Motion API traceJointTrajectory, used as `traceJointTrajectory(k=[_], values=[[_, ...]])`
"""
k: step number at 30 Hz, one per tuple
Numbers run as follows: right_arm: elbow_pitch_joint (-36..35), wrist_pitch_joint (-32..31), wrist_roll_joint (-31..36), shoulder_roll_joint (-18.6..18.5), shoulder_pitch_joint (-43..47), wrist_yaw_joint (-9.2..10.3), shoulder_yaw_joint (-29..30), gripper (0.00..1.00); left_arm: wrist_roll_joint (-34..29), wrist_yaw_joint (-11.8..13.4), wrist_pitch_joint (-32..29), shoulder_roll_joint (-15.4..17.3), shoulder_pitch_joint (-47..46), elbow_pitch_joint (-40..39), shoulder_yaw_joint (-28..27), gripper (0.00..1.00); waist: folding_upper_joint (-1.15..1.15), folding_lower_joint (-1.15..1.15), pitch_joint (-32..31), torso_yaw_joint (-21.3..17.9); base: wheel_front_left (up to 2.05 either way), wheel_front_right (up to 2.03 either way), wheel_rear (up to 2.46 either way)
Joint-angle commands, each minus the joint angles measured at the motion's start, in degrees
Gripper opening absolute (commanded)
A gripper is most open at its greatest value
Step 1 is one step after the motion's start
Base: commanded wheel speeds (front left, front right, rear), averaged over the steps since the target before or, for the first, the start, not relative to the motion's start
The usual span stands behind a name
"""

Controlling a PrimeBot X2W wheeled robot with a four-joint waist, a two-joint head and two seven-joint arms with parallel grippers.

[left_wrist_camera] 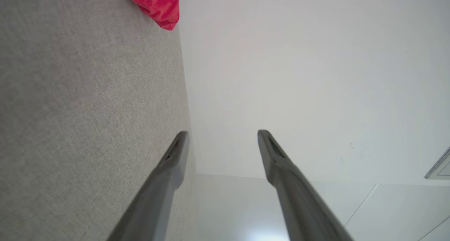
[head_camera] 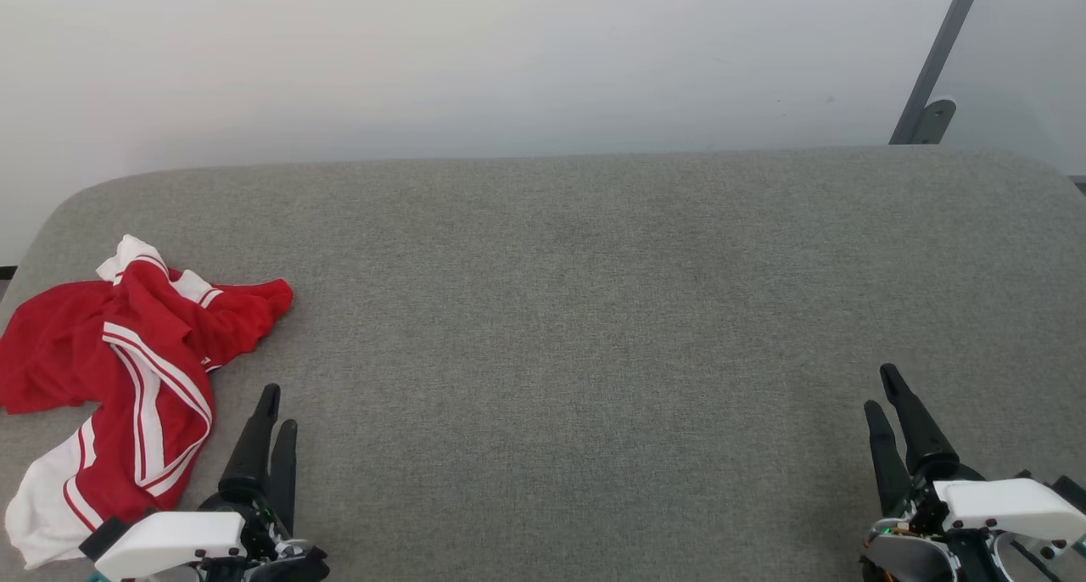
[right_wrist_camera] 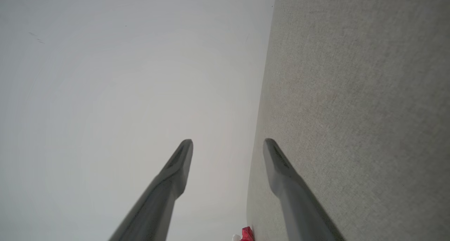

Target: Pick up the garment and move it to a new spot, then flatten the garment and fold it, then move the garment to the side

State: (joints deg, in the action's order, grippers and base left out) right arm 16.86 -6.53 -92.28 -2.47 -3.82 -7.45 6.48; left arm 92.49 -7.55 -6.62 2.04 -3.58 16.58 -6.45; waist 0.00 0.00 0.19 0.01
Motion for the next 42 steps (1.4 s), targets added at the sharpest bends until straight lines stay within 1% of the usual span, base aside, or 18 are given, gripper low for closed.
traceJointTrajectory(k=[1, 7, 15, 17, 22, 29, 35, 42], values=[[-0.7, 0.3, 0.2, -0.2, -1.9, -0.02, -0.1, 1.00, -0.4, 0.0, 0.4, 0.7, -1.4, -1.0, -0.2, 1.00, 0.00, 0.00, 0.0, 0.0, 0.00, 0.00, 0.00], [0.0, 1.9, 2.2, -0.9, -3.5, -0.03, -0.8, 1.00, -2.2, 0.0, 1.7, 2.0, -1.9, -1.4, -0.1, 1.00, 0.00, 0.00, 0.1, 0.1, 0.00, 0.00, 0.00], [0.8, 4.8, 8.8, -2.6, -5.2, -0.03, -3.5, 1.00, -9.0, 0.0, 4.9, 4.5, -2.0, -0.9, 1.7, 1.00, 0.00, 0.00, 0.2, 0.2, 0.00, 0.00, 0.00], [0.9, 5.1, 9.8, -2.8, -5.3, -0.03, -3.8, 1.00, -9.8, 0.0, 5.2, 4.6, -2.1, -1.0, 1.6, 1.00, 0.00, 0.00, 0.2, 0.3, 0.00, 0.00, 0.00], [1.0, 6.4, 14.5, -3.1, -5.9, -0.04, -4.4, 1.00, -14.4, 0.0, 6.4, 4.8, -2.0, -1.2, 1.0, 1.00, 0.00, 0.00, 0.4, 0.3, 0.00, 0.00, 0.00], [1.0, 8.0, 22.2, -3.6, -6.5, -0.04, -4.3, 1.00, -23.3, 0.0, 8.0, 5.2, -1.5, -2.1, 0.4, 1.00, 0.00, 0.00, 0.6, 0.4, 0.00, 0.00, 0.00], [0.2, 9.3, 32.0, -4.1, -7.0, -0.04, -4.8, 1.00, -32.6, 0.0, 9.3, 5.6, -0.7, -3.0, 0.9, 1.00, 0.00, 0.00, 0.9, 0.5, 0.00, 0.00, 0.00], [-0.8, 10.7, 42.1, -3.5, -7.1, -0.05, -4.6, 1.00, -42.0, 0.0, 10.7, 5.6, 0.0, -3.8, 1.6, 1.00, 0.00, 0.00, 1.3, 0.5, 0.00, 0.00, 0.00]])
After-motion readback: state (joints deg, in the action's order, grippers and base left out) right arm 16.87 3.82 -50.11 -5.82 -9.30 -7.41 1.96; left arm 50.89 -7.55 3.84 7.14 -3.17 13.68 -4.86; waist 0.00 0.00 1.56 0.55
